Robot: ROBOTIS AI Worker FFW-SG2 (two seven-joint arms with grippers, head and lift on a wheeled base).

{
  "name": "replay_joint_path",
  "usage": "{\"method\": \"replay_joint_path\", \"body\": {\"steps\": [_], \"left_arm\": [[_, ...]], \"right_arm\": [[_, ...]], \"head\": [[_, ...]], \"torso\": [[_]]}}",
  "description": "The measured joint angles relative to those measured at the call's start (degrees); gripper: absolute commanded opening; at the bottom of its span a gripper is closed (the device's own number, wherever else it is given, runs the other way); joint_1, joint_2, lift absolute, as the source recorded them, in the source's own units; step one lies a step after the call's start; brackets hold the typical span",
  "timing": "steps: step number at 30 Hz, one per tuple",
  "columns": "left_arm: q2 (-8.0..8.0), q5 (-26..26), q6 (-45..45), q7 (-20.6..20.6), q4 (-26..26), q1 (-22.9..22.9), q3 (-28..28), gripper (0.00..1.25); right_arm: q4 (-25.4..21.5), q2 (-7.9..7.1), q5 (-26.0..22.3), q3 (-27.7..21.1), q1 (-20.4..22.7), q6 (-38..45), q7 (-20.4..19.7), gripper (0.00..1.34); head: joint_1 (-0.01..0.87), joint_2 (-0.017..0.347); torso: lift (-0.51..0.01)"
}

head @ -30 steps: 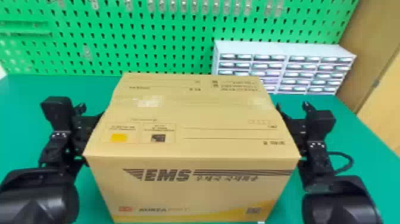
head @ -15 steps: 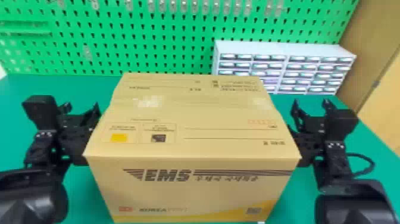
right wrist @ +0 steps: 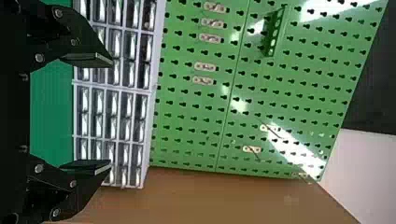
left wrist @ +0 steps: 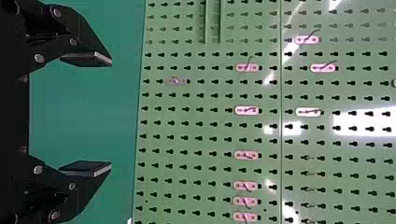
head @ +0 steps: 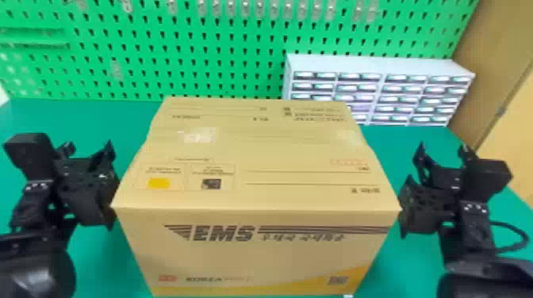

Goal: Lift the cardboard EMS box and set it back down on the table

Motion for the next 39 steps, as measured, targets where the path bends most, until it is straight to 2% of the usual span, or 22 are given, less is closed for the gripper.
{"method": "replay_joint_path", "body": {"steps": [32,39], "left_arm": [[0.00,-0.1,-0.2,0.1,-0.1,0.4,0.0,0.79],[0.00,-0.2,-0.2,1.1,-0.4,0.5,-0.3,0.79]], "right_arm": [[-0.7,0.27,1.0,-0.3,0.8,-0.7,0.0,0.85],[-0.7,0.38,1.8,-0.5,0.8,-0.7,0.0,0.85]], "head": [[0.678,-0.014],[0.678,-0.014]], "torso": [[-0.093],[-0.093]]}}
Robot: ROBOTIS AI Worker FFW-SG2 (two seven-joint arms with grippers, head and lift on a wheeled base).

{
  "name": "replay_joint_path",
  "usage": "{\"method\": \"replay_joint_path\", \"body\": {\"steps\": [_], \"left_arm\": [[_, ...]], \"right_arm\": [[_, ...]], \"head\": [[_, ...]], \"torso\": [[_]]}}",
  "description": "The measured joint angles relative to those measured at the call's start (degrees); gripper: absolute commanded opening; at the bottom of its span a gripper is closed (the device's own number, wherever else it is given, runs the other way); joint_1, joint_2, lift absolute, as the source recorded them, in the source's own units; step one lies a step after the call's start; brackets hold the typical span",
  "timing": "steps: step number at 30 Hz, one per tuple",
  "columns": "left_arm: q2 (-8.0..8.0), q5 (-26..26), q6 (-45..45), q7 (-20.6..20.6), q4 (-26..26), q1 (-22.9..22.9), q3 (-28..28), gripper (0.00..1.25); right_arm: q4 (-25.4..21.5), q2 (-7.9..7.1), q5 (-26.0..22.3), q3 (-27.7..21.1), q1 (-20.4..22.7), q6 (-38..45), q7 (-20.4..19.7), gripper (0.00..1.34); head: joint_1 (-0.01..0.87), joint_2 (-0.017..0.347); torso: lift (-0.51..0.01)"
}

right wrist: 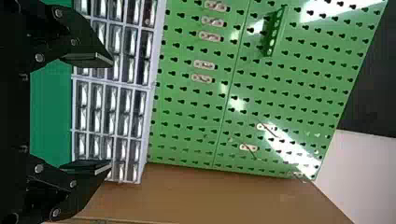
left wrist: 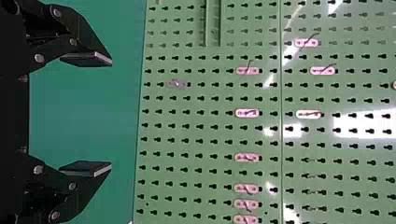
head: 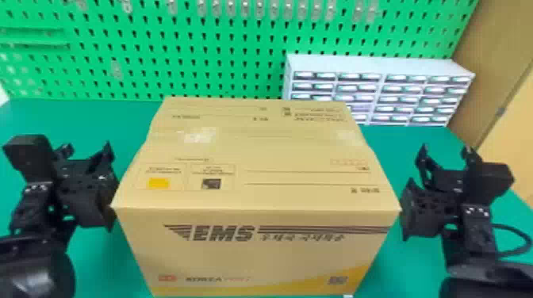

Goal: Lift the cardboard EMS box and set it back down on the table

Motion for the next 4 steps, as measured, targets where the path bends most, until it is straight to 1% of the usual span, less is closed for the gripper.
{"method": "replay_joint_path", "body": {"steps": [4], "left_arm": [[0.00,-0.2,-0.5,1.7,-0.3,0.1,-0.7,0.79]], "right_arm": [[-0.1,0.05,0.4,0.0,0.0,0.0,0.0,0.85]], "head": [[0.678,-0.014]], "torso": [[-0.093]]}}
